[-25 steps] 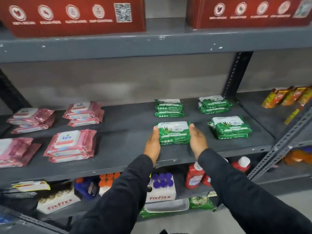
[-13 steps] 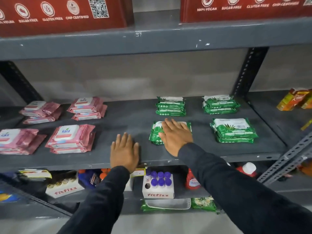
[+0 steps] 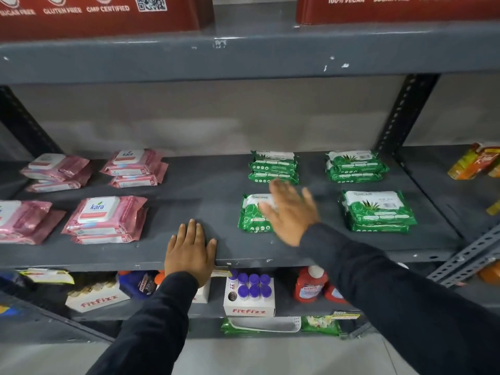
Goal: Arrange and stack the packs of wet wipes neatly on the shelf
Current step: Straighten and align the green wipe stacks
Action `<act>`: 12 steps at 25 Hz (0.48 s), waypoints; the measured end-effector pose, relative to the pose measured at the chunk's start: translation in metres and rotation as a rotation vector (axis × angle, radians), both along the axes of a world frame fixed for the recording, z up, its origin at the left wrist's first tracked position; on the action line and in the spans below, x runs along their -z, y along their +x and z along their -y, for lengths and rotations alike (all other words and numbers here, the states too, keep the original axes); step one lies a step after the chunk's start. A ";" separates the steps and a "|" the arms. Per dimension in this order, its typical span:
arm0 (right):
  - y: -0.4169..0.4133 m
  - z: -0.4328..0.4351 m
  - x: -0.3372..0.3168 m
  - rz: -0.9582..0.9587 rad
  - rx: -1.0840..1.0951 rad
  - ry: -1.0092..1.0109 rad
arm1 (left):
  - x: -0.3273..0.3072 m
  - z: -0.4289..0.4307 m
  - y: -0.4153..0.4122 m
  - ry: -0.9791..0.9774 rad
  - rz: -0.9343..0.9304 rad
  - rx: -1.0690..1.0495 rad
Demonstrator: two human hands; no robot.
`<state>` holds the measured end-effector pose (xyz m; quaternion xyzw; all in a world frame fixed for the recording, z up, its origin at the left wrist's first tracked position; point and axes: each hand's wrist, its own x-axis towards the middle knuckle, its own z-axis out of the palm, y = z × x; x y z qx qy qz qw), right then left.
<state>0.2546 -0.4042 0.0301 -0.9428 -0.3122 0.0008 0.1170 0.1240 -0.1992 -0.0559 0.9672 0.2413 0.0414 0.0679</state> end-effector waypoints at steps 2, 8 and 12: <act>0.026 0.041 -0.020 0.103 0.162 0.044 | -0.001 0.000 0.001 0.005 0.000 0.005; 0.068 0.144 0.020 0.004 0.488 -0.188 | -0.003 0.002 0.000 0.023 -0.012 -0.010; 0.065 0.138 0.036 0.150 0.509 -0.146 | -0.006 0.005 0.000 0.011 -0.027 -0.014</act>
